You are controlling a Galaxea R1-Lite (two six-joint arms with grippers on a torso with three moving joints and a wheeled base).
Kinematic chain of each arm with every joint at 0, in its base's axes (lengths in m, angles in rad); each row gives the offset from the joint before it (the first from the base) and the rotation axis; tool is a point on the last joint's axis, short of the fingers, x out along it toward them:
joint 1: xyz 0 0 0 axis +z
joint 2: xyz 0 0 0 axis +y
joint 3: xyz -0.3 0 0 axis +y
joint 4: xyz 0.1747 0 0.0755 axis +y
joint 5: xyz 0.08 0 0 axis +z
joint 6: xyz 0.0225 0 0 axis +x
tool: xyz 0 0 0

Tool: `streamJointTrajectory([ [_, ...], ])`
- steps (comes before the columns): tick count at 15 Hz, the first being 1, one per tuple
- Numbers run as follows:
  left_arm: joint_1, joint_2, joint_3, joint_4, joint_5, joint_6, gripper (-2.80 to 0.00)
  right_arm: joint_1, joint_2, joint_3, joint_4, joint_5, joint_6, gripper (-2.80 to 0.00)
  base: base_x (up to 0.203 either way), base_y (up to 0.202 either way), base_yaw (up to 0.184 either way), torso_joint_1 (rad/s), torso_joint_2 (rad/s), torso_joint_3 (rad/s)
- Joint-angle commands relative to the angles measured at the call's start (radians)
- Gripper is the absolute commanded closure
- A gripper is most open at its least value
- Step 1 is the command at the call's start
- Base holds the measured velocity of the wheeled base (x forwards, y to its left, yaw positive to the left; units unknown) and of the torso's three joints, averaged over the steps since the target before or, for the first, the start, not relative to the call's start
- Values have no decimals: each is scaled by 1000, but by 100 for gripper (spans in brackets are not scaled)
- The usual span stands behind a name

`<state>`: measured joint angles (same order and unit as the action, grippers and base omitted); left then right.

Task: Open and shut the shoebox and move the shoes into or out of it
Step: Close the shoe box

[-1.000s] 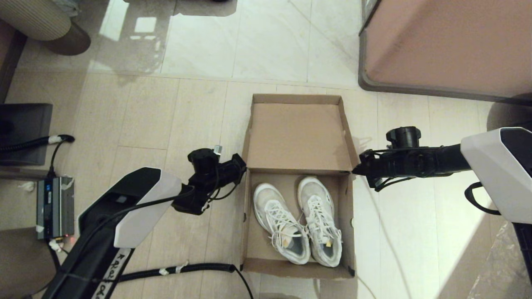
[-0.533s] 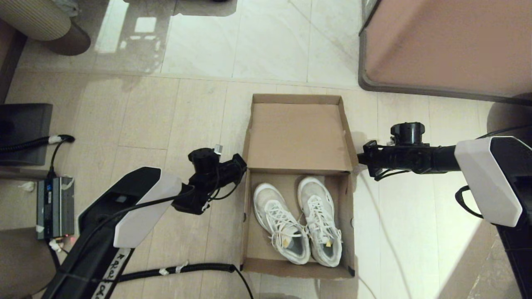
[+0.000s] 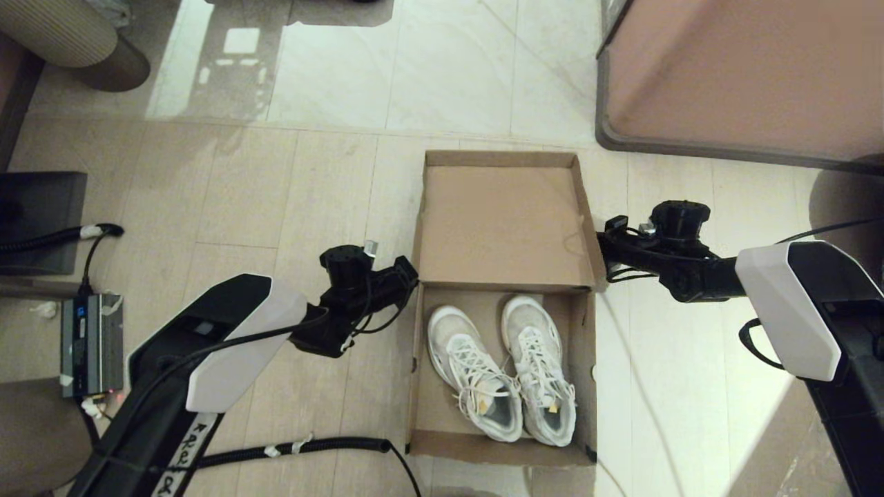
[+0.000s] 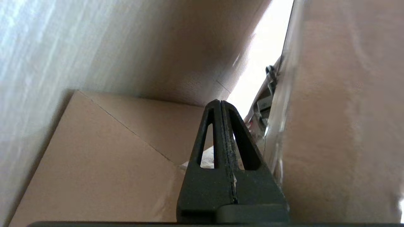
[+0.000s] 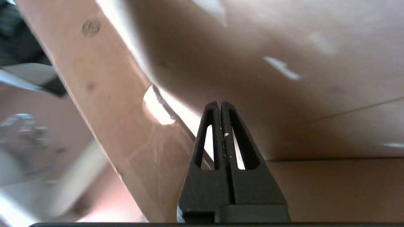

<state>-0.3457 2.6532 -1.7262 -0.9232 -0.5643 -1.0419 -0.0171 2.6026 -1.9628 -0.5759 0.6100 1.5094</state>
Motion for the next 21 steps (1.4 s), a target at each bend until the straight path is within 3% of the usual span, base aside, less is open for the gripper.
streamJointTrajectory([
  [1, -4, -16, 25, -9, -4, -6, 0, 4, 7, 0, -65, 10, 103, 0, 0, 0, 0, 0, 0, 0],
  [4, -4, -21, 36, -14, -5, -1, 0, -8, 15, 2, -167, 146, 215, 0, 0, 0, 0, 0, 0, 0],
  [13, 1, -75, 80, -13, -3, 14, 0, -97, -12, 1, -291, 520, 348, 0, 0, 0, 0, 0, 0, 0],
  [17, 1, -95, 101, -17, -3, 14, 0, -104, -19, 1, -425, 586, 469, 0, 0, 0, 0, 0, 0, 0],
  [21, 2, -120, 102, -13, 14, 14, 0, -110, -46, 2, -435, 674, 476, 0, 0, 0, 0, 0, 0, 0],
])
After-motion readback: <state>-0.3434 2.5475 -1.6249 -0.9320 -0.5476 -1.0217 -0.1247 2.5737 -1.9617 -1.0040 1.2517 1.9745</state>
